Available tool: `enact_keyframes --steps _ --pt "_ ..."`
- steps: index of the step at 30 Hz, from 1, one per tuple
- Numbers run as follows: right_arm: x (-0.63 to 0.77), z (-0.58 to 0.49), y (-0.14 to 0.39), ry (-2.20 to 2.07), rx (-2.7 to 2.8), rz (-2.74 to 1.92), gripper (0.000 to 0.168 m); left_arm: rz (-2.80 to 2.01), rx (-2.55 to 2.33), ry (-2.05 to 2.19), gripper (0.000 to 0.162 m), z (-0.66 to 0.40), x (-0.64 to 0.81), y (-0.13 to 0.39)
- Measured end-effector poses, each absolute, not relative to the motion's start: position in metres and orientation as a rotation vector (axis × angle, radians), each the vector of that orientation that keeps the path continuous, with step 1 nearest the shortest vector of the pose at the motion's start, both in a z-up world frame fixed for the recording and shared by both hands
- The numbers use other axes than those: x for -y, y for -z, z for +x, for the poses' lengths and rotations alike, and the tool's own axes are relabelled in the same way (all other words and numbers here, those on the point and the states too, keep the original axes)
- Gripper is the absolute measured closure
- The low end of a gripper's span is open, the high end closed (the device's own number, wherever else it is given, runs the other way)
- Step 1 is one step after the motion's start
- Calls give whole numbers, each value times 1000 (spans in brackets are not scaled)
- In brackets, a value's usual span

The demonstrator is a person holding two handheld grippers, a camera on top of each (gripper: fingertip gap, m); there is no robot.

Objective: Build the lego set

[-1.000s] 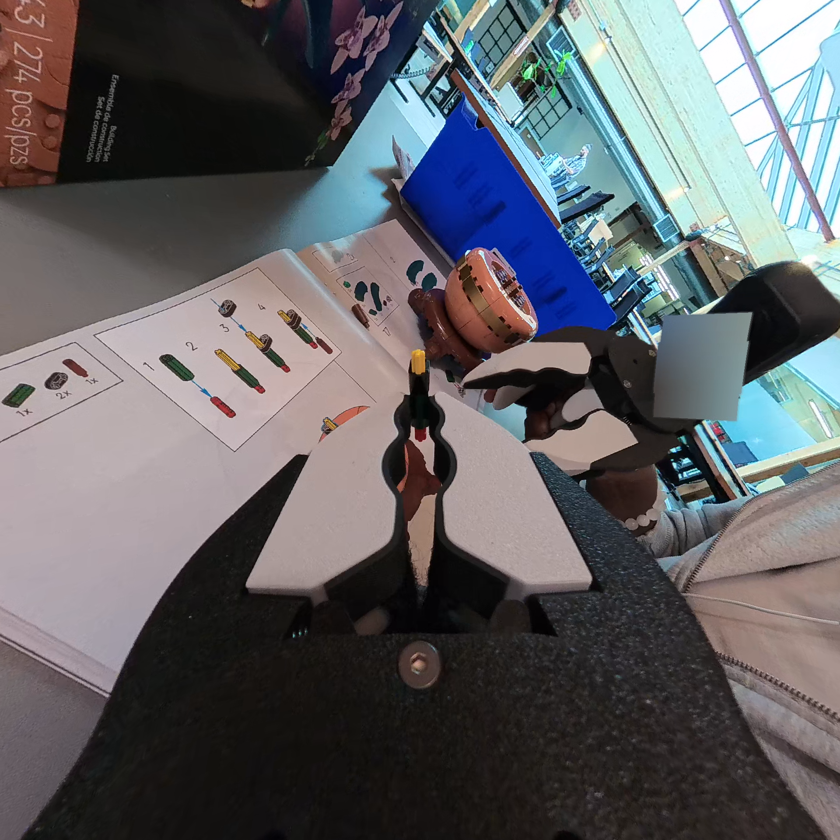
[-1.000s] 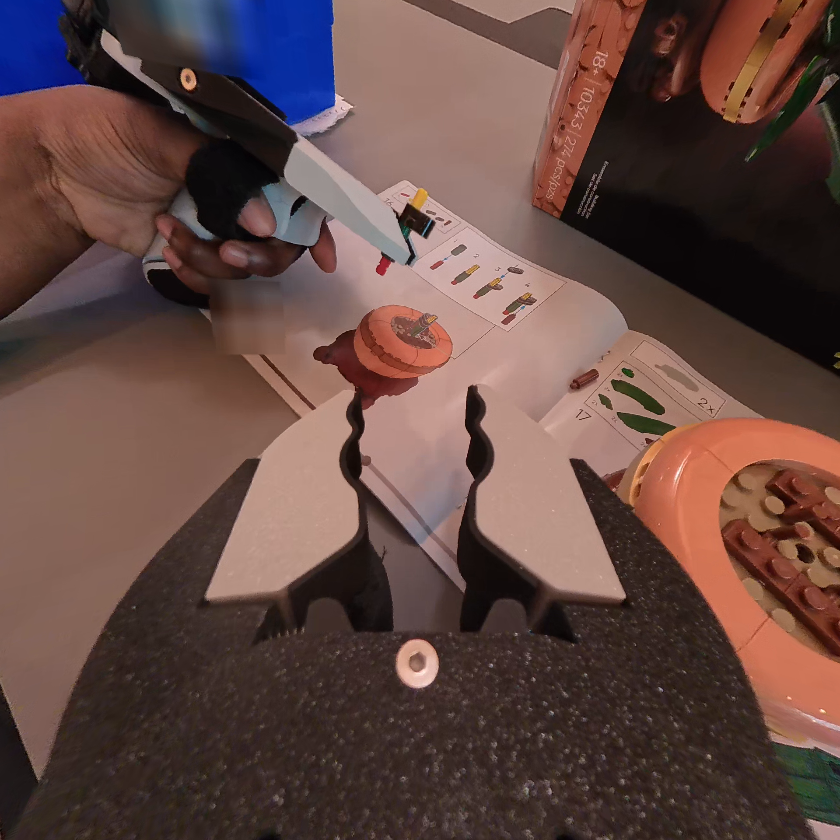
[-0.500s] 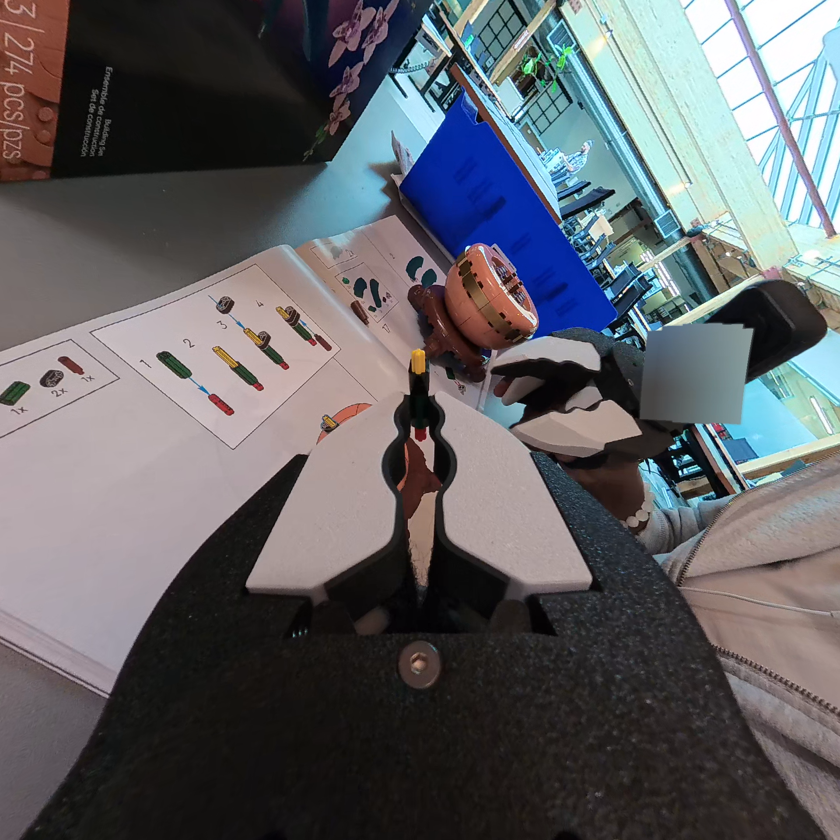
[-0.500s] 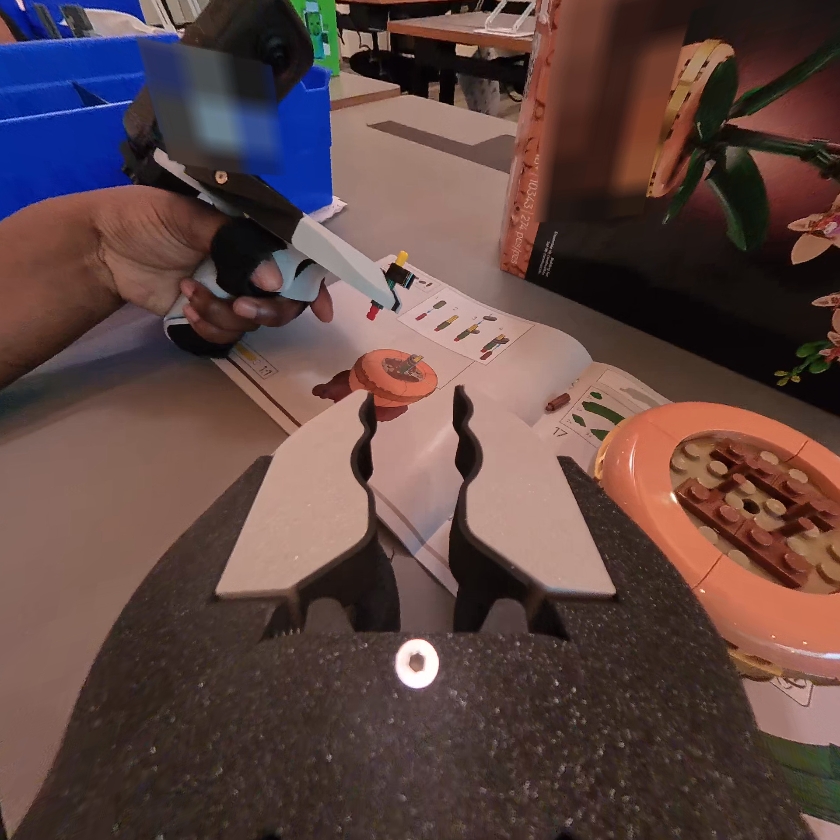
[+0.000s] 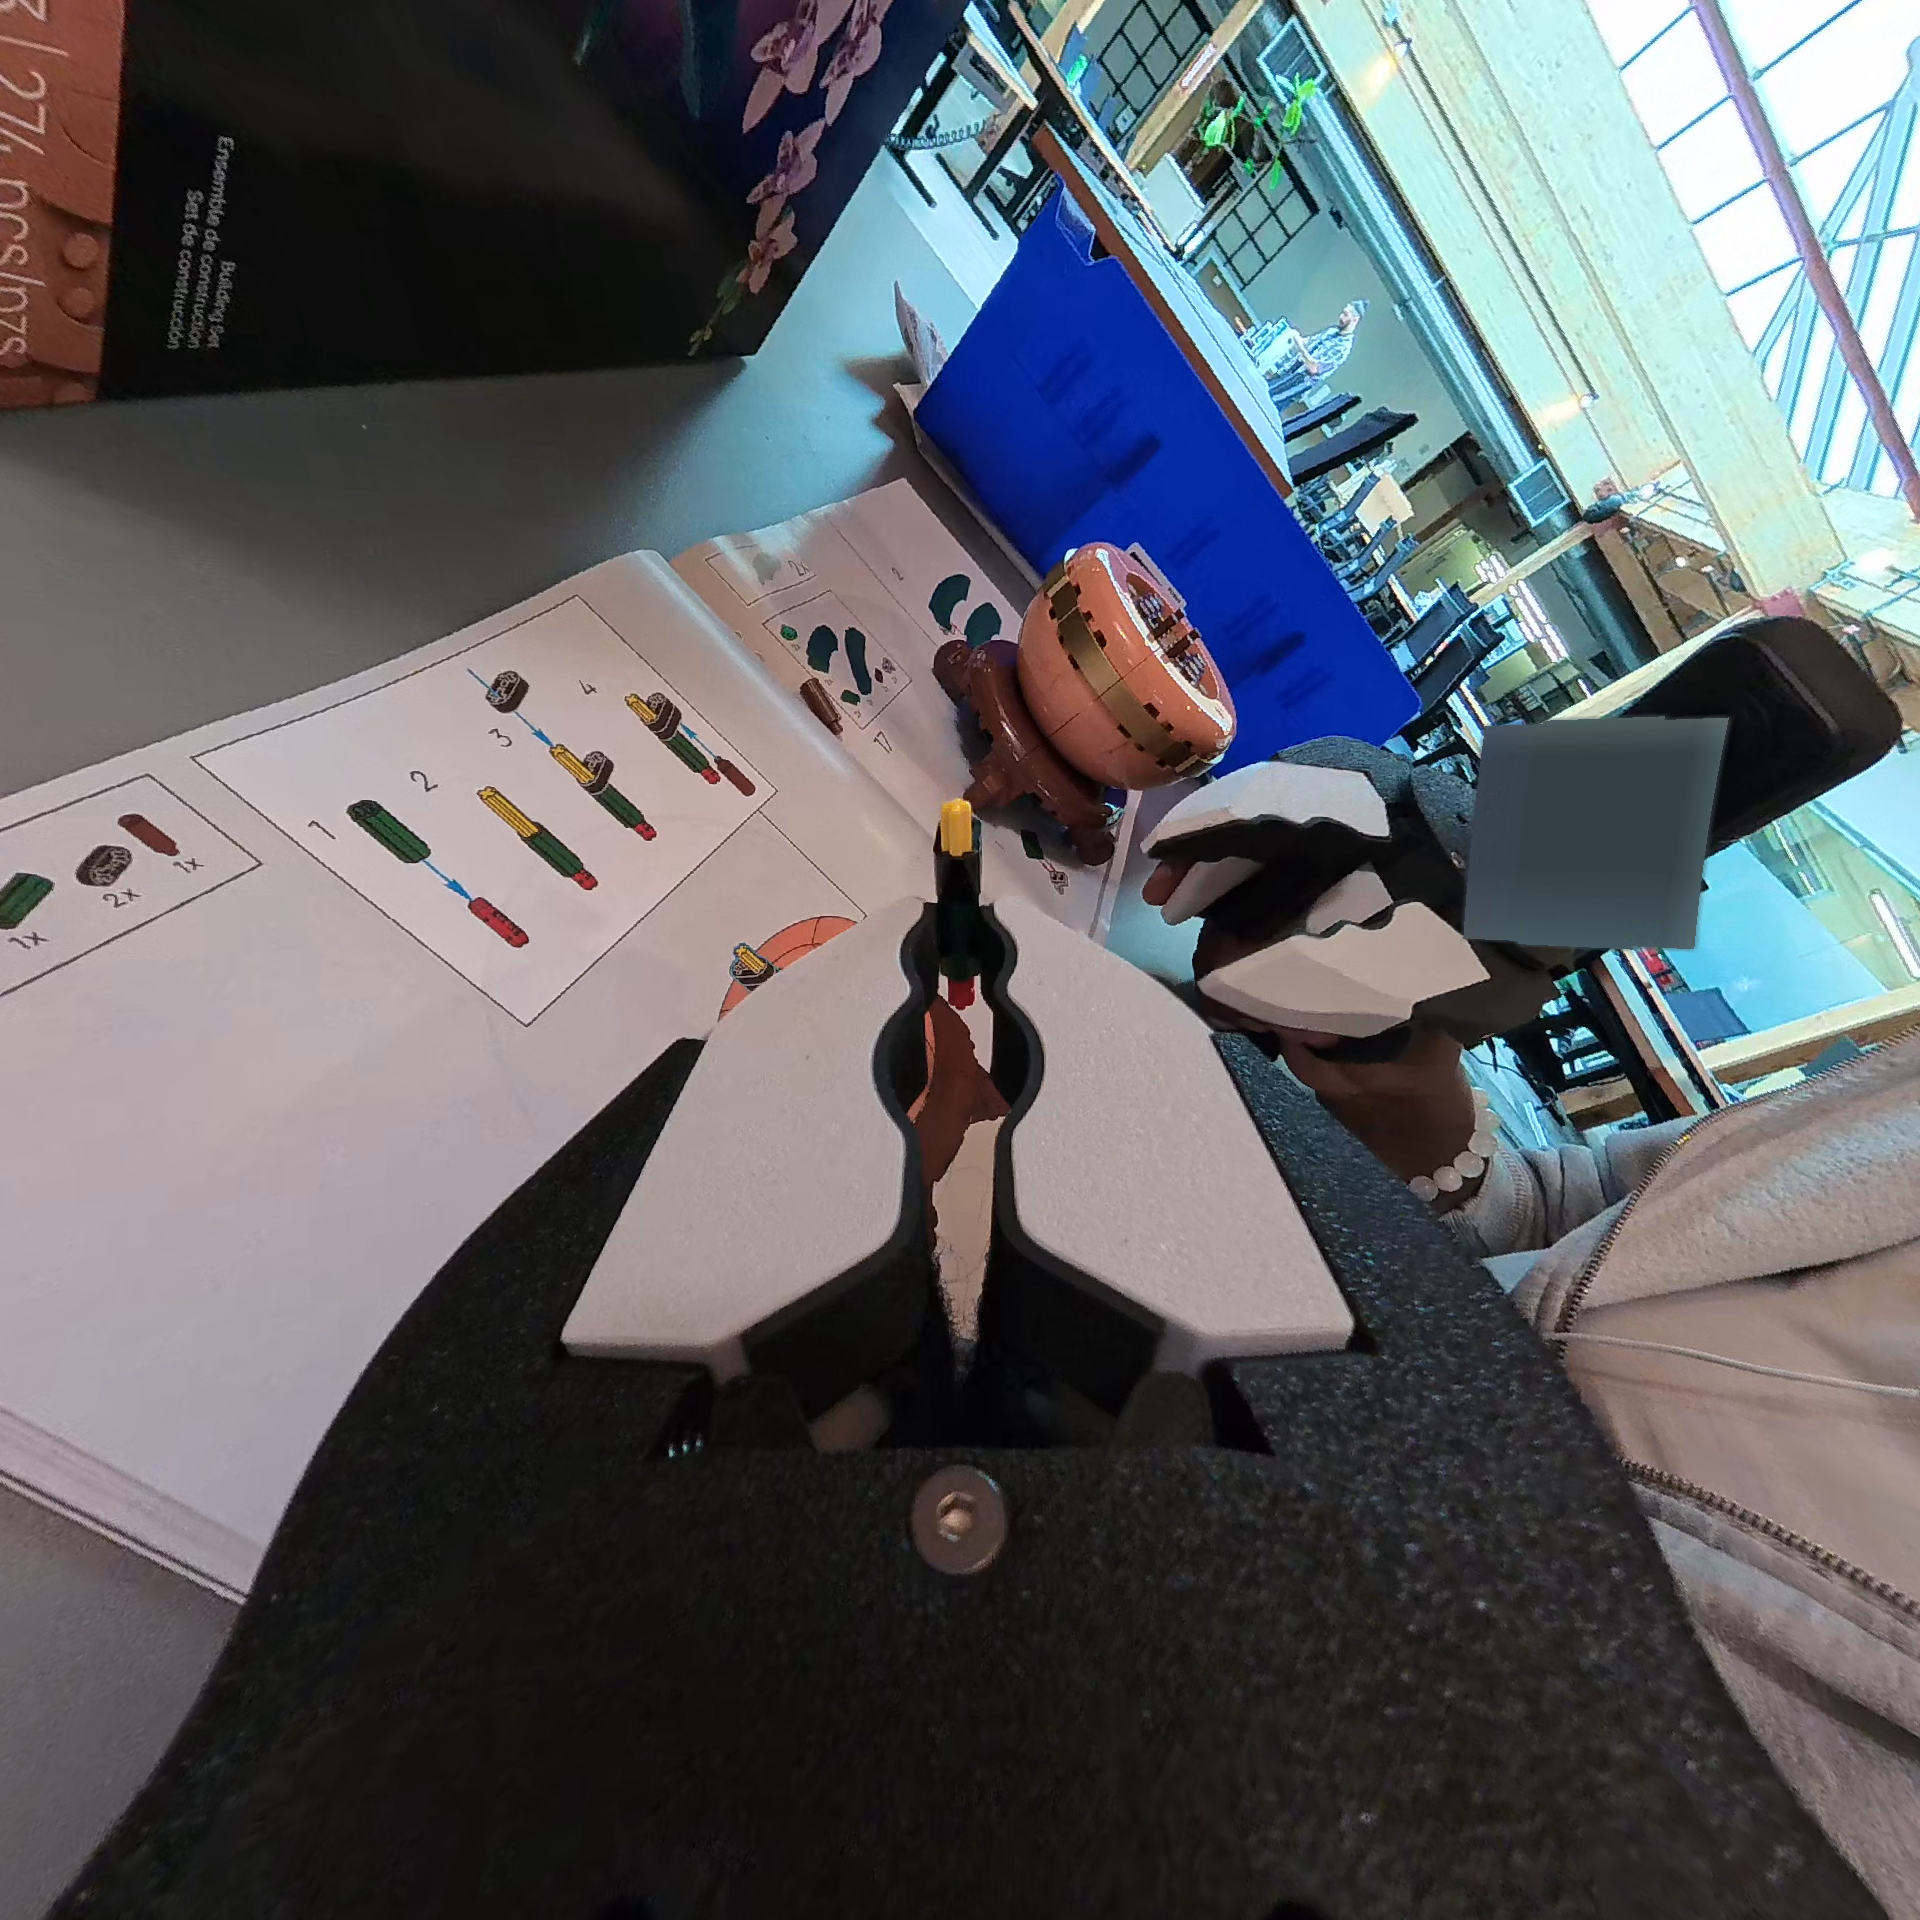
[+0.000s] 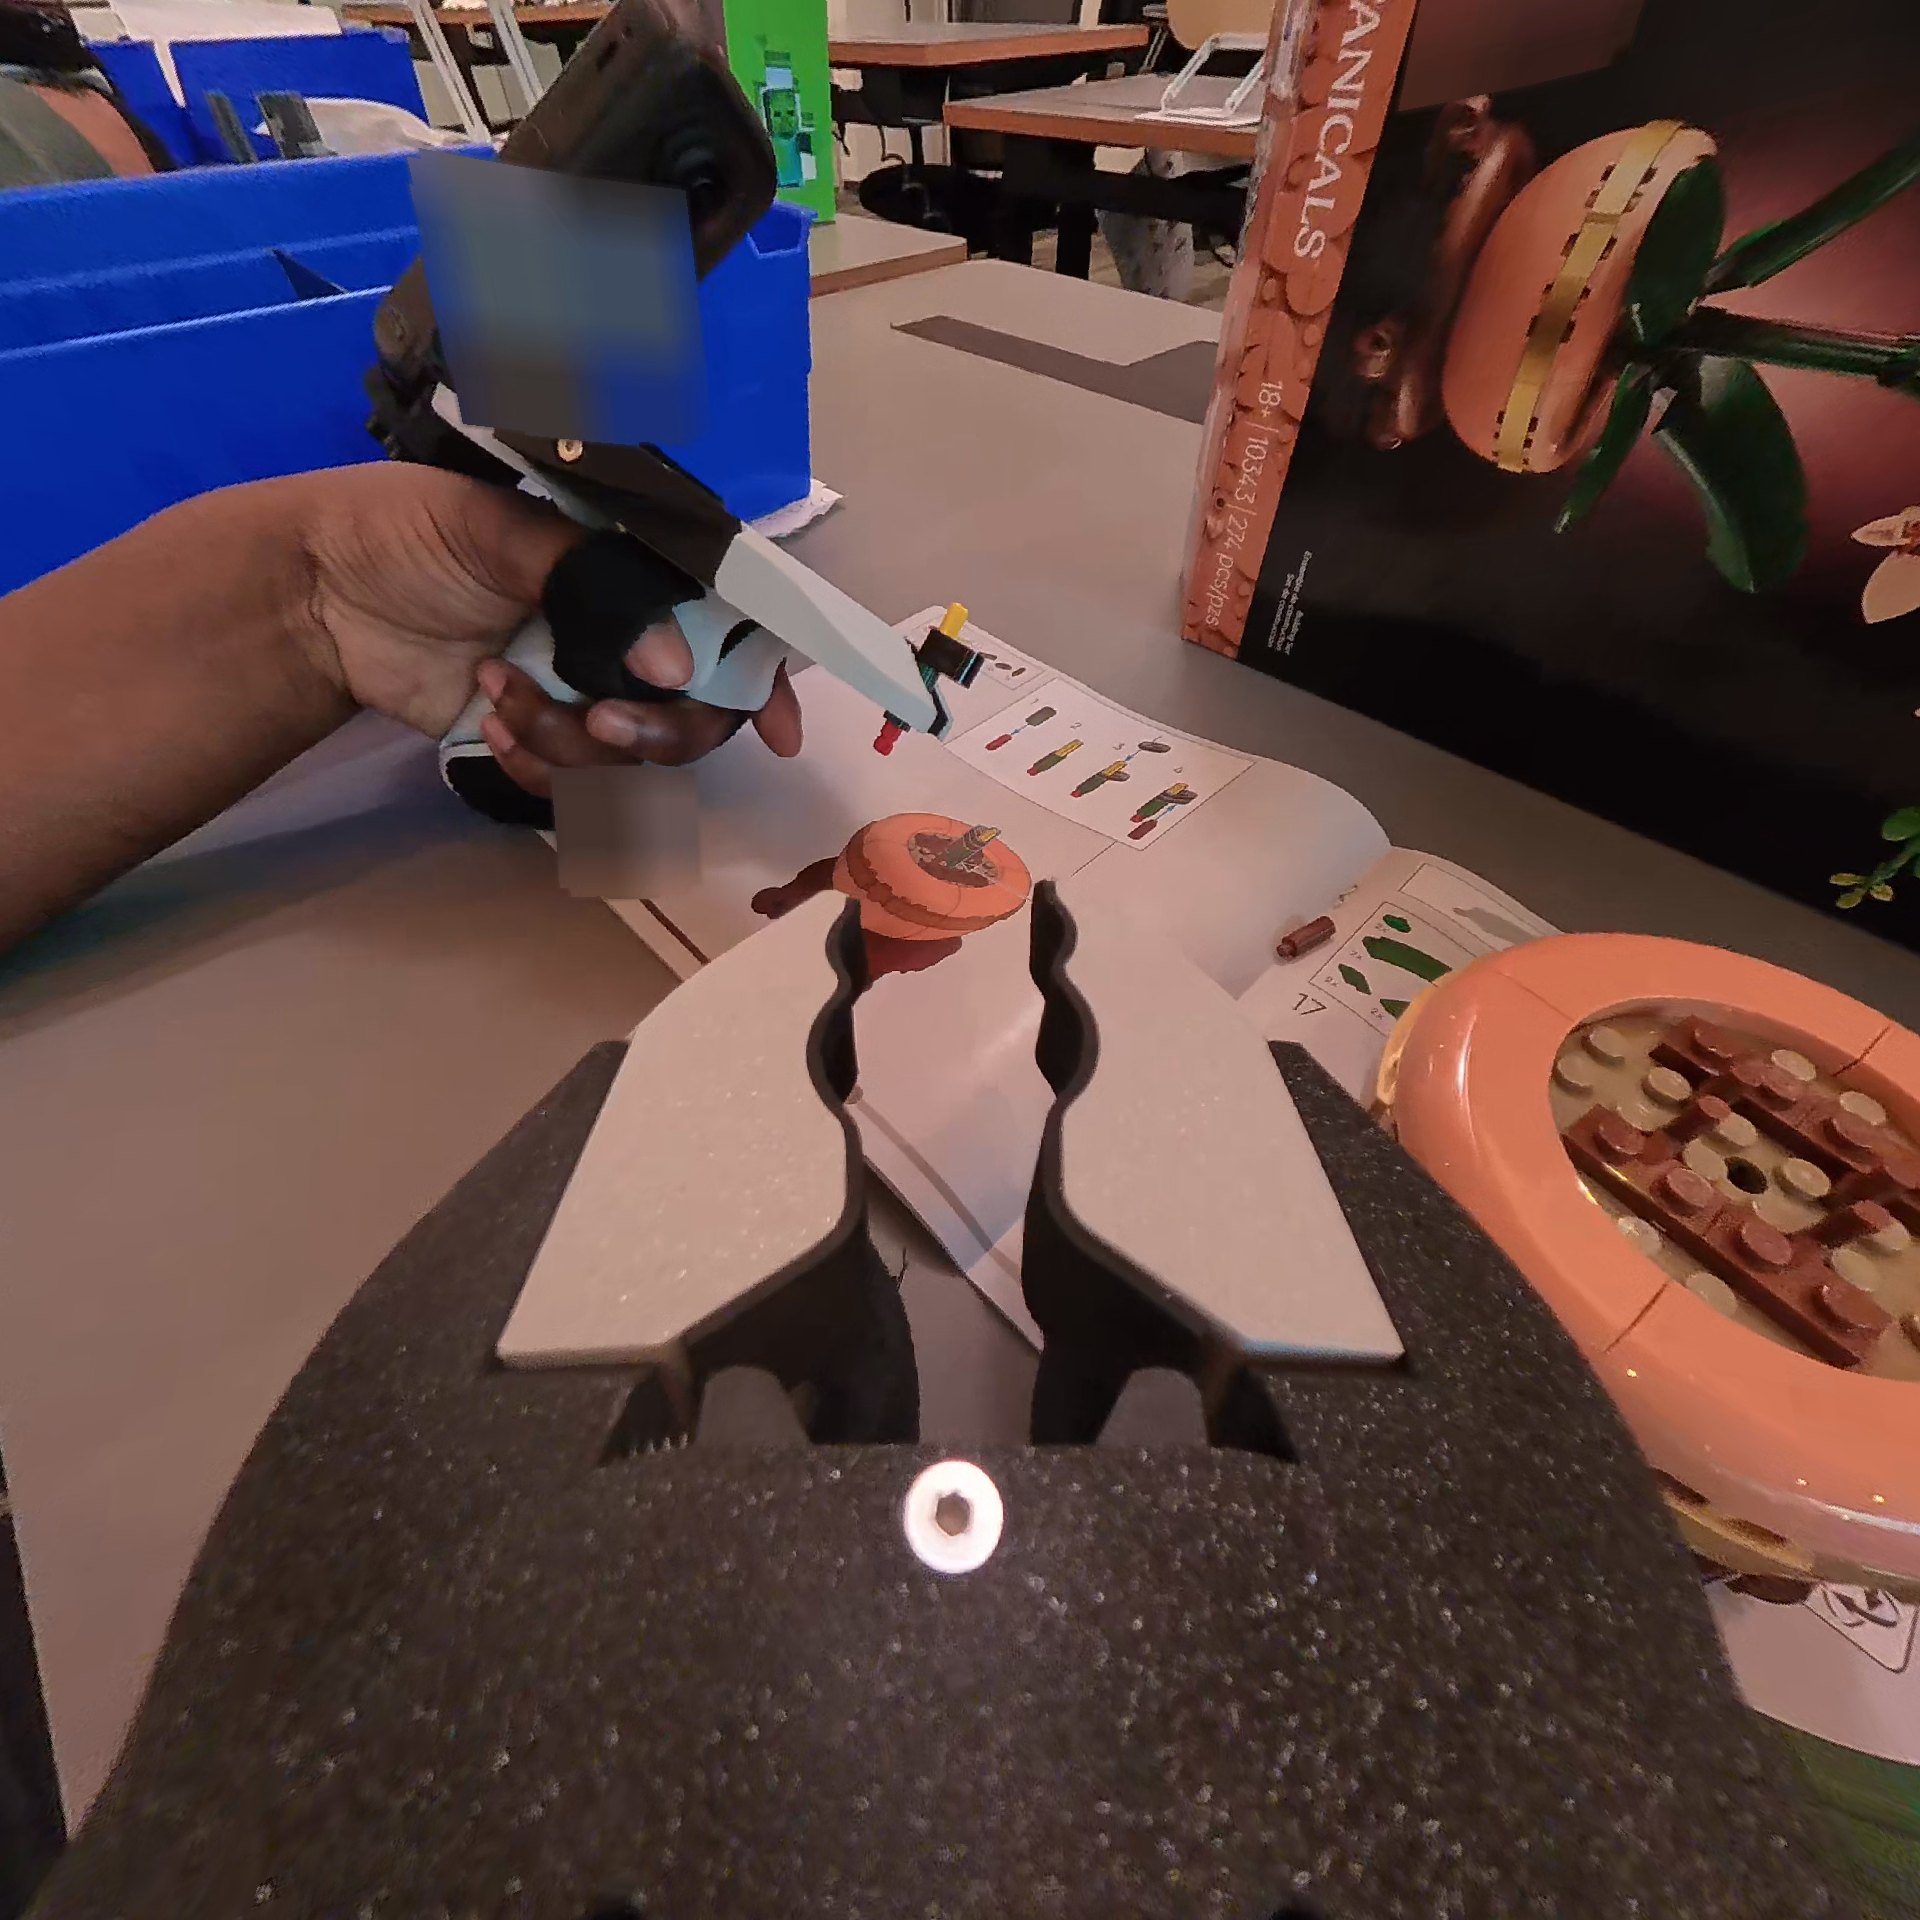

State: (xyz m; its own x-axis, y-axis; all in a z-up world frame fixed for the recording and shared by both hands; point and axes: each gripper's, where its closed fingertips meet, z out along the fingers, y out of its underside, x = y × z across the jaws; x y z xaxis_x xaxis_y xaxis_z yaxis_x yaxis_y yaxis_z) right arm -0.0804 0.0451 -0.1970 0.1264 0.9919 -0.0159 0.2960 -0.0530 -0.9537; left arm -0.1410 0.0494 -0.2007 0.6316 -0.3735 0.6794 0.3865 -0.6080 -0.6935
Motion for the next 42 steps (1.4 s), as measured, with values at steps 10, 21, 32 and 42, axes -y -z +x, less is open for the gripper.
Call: enact_keyframes --steps 10,21,32,42 --pt "-34 -76 185 -944 1327 -1337 168 -1940 27 1061 156 -143 -50 200" --pt "-91 -76 84 -600 2212 -678 145 -1959 22 984 156 -141 -49 202" --pt "-140 -106 234 -337 2948 -198 148 -1943 68 996 156 -147 -49 201" --pt "-138 -109 255 -353 3026 -81 160 -1945 50 1006 156 -144 -48 202"
